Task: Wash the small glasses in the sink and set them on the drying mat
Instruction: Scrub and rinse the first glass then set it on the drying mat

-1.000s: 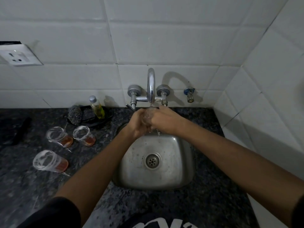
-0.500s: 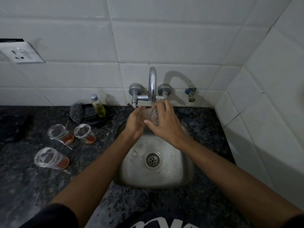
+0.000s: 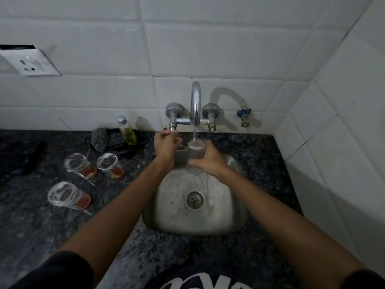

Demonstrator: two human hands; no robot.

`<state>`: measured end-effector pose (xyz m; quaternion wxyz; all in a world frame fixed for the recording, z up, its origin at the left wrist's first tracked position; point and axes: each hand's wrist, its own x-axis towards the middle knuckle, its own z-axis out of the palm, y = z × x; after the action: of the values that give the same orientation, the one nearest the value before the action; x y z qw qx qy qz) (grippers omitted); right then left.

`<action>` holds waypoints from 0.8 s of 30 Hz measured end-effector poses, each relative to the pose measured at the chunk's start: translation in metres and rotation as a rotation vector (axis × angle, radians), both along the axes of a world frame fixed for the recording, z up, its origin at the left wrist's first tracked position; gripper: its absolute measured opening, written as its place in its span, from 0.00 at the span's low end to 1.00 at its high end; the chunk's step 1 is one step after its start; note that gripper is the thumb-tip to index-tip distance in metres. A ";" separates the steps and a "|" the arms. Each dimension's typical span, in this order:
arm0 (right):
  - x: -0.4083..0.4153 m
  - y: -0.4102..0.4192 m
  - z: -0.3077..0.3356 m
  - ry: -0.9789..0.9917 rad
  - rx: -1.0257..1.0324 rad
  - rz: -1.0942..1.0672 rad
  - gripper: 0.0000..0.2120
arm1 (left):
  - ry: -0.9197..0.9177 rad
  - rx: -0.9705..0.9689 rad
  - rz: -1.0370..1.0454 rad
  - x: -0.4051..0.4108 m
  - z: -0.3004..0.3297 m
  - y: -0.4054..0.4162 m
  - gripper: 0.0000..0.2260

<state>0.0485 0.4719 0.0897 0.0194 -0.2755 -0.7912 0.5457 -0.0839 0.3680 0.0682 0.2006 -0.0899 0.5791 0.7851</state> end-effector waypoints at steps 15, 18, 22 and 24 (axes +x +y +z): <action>-0.008 0.010 -0.006 0.118 0.014 -0.001 0.30 | 0.592 -0.741 -0.121 -0.025 -0.011 0.007 0.10; -0.009 0.009 -0.008 0.126 0.046 0.000 0.31 | 0.702 -0.817 -0.201 -0.023 -0.014 0.005 0.10; -0.009 0.008 -0.008 0.133 0.072 0.012 0.31 | 0.731 -0.833 -0.225 -0.023 -0.011 0.005 0.10; -0.008 0.008 -0.006 0.143 0.084 0.009 0.30 | 0.727 -0.844 -0.234 -0.023 -0.009 0.004 0.10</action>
<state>0.0404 0.4795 0.0837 0.0849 -0.2311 -0.8114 0.5302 -0.1068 0.3722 0.0589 0.0207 0.1787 0.8804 0.4388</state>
